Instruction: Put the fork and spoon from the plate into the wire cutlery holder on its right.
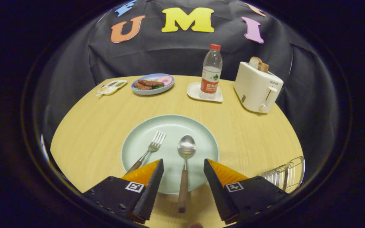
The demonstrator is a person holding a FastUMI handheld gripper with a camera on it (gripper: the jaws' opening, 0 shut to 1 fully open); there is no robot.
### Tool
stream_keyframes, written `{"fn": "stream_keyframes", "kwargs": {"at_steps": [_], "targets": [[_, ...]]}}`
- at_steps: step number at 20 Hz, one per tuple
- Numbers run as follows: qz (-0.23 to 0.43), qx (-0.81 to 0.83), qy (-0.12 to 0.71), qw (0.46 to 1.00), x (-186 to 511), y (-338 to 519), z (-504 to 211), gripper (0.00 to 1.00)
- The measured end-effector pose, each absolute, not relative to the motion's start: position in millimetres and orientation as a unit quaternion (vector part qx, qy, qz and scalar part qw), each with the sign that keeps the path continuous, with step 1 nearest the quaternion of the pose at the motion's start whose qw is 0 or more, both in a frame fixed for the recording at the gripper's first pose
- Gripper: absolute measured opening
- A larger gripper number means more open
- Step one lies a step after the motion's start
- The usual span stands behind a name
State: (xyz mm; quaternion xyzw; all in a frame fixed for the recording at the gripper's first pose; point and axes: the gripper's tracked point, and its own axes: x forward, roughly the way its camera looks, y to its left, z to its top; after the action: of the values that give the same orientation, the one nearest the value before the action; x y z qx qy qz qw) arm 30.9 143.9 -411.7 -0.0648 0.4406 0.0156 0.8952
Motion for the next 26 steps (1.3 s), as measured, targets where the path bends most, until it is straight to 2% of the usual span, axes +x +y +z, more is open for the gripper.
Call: {"fn": "stream_keyframes", "kwargs": {"at_steps": [2,6,9,11,12,18,22,26], "targets": [[0.011,-0.067,0.453,0.889,32,144,-422,0.67],[-0.004,-0.064,0.473,0.879,29,139,-434,0.23],[-0.007,-0.069,0.494,0.866,22,135,-436,0.07],[-0.003,-0.069,0.500,0.863,22,134,-424,0.07],[0.001,-0.066,0.502,0.863,23,133,-417,0.01],[0.018,-0.042,0.520,0.853,2,125,-354,0.00],[0.020,-0.048,0.515,0.855,-14,87,-294,0.00],[-0.006,-0.044,0.520,0.853,-29,31,-257,0.00]]}}
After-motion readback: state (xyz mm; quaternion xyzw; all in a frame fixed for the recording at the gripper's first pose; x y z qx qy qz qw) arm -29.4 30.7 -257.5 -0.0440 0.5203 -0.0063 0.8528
